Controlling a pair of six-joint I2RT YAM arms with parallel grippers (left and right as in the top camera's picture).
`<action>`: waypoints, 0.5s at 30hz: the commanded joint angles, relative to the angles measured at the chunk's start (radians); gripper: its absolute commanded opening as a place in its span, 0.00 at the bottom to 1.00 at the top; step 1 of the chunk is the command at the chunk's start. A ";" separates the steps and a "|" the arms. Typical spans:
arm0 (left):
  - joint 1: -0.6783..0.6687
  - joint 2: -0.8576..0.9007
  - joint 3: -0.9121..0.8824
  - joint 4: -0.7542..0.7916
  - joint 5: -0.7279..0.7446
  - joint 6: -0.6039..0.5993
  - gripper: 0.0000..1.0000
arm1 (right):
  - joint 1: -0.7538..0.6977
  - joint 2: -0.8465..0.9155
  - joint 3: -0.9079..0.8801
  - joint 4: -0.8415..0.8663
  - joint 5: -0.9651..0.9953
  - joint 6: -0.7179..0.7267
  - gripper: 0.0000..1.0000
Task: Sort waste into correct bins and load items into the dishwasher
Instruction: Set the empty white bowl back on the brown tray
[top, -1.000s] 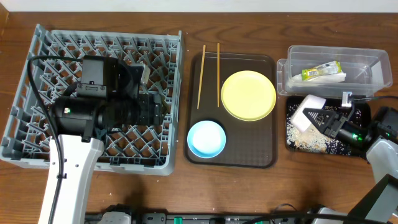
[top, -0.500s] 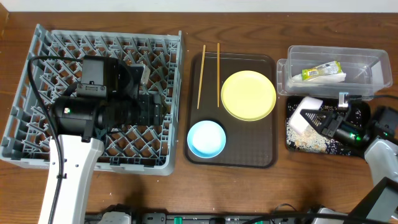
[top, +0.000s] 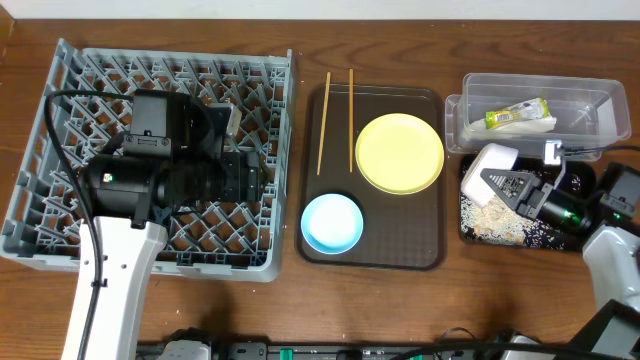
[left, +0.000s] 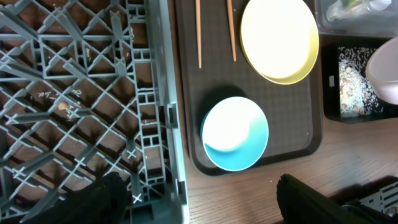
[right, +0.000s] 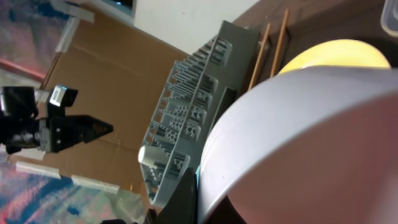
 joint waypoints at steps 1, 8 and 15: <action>-0.003 -0.004 0.011 0.003 -0.005 0.005 0.81 | 0.060 -0.055 0.009 -0.006 0.010 0.061 0.01; -0.003 -0.034 0.011 0.067 -0.005 -0.066 0.81 | 0.466 -0.214 0.068 -0.159 0.578 0.128 0.01; -0.003 -0.044 0.011 0.127 -0.005 -0.108 0.81 | 0.967 -0.161 0.148 -0.269 1.218 0.189 0.01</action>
